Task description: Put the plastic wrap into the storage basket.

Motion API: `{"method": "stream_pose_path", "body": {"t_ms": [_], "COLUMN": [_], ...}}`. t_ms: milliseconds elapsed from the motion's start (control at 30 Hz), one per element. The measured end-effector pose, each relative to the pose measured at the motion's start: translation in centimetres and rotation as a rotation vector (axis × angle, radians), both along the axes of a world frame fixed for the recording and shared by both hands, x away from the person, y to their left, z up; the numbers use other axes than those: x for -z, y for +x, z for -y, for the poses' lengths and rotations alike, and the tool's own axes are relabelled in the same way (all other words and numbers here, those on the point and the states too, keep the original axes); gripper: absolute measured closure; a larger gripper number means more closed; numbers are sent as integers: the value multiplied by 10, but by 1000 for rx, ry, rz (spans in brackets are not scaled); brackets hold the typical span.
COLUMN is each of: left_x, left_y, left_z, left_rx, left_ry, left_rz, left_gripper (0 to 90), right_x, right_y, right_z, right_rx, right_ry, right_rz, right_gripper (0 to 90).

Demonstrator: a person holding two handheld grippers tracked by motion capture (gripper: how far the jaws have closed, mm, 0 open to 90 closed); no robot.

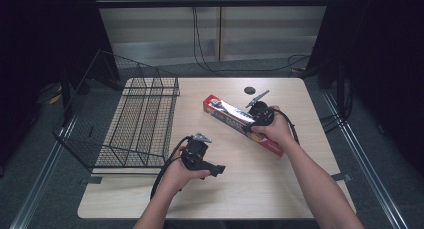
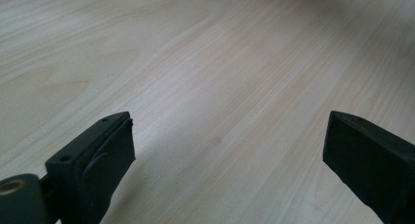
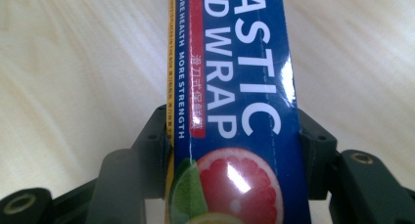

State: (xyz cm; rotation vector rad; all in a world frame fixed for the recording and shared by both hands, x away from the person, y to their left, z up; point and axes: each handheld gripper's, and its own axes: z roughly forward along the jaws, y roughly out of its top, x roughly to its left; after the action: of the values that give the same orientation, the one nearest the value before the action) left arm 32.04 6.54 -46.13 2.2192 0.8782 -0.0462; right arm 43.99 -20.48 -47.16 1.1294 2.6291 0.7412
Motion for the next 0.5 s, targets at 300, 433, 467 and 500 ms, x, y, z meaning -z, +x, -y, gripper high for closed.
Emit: {"method": "stream_pose_path", "body": {"t_ms": [300, 433, 467, 500], "left_x": [-23, -36, -41, -44], "left_y": [-3, -4, -3, -1], "left_z": [4, 3, 3, 2], "left_rx": [90, 125, 128, 130], "left_ry": [-62, -63, -47, -42], "left_rz": [31, 58, 69, 83], "left_gripper": [15, 13, 20, 36], "right_x": [-17, -30, -32, -35], "right_y": [-31, -45, -48, -52], "right_z": [16, 18, 18, 18], "right_rx": [-51, -95, -103, -119], "right_ry": [99, 103, 104, 105], "right_rz": [45, 57, 53, 54], "right_gripper": [451, 451, 450, 450]}}
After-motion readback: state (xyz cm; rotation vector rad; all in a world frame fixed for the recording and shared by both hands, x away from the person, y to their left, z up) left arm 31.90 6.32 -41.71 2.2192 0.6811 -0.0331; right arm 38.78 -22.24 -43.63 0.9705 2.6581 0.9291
